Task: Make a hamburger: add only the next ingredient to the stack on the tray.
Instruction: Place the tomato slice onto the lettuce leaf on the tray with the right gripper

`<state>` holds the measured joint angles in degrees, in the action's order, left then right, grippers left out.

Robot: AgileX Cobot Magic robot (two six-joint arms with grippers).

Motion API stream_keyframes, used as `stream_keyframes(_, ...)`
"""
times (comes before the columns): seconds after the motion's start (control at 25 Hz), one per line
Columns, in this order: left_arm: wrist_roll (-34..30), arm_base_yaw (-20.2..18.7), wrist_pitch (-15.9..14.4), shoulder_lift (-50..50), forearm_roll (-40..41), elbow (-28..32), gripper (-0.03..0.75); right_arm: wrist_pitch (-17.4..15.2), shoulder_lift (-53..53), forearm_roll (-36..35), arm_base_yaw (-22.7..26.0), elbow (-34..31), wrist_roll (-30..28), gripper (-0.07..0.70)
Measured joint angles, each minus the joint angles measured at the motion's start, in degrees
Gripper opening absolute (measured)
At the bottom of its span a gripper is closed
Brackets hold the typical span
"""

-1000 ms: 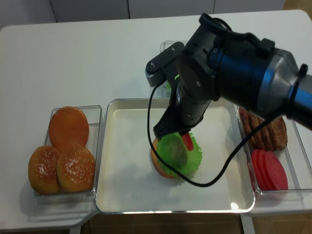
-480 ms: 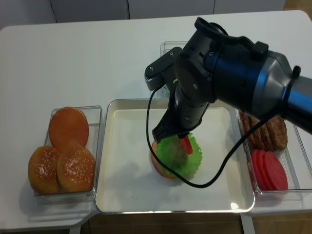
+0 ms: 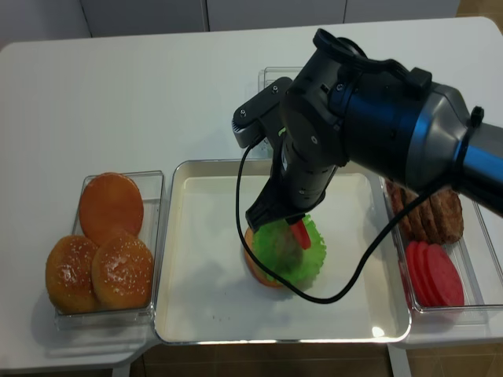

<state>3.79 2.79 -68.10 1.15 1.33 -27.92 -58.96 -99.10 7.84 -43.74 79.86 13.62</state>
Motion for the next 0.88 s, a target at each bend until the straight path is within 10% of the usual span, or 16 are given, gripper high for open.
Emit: stream_keyframes(0.88, 0.0, 0.0, 0.0, 0.0, 0.0, 0.0, 0.299, -0.6, 0.0, -4.3, 0.0, 0.0, 0.0, 0.393)
